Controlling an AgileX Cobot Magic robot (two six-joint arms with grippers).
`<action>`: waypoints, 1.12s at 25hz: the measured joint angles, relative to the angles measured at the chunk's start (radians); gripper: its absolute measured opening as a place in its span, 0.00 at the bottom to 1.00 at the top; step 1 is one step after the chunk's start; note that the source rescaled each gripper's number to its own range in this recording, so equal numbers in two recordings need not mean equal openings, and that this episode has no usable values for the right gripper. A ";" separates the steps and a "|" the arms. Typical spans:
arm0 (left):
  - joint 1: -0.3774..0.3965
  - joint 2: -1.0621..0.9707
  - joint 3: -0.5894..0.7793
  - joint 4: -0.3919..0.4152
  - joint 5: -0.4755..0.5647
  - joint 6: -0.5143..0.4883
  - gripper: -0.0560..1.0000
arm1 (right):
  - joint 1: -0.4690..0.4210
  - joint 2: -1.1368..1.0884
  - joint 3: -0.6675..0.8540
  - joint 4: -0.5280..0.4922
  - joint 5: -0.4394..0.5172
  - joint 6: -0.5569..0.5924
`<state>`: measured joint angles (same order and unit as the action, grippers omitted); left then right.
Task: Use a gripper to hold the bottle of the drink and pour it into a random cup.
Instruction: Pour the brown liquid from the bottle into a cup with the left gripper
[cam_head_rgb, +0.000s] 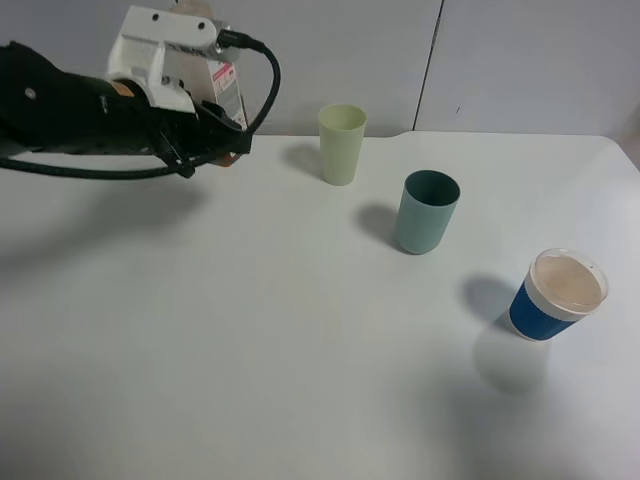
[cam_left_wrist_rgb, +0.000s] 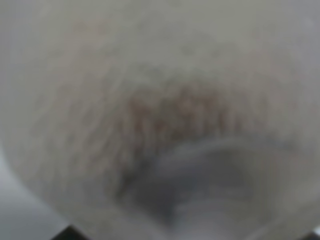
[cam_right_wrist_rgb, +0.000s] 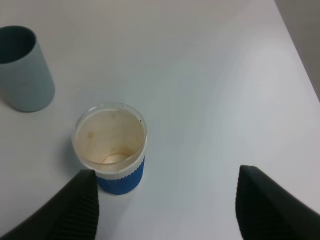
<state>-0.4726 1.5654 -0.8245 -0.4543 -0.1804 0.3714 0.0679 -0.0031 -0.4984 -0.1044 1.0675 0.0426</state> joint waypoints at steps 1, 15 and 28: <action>0.015 0.000 -0.018 0.056 0.024 -0.043 0.05 | 0.000 0.000 0.000 0.000 0.000 0.000; 0.063 0.002 -0.098 0.782 0.090 -0.745 0.05 | 0.000 0.000 0.000 0.000 0.000 0.000; 0.063 0.002 -0.098 1.345 0.143 -1.285 0.05 | 0.000 0.000 0.000 0.000 0.000 0.000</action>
<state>-0.4100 1.5677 -0.9220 0.8909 -0.0376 -0.9140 0.0679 -0.0031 -0.4984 -0.1044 1.0675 0.0426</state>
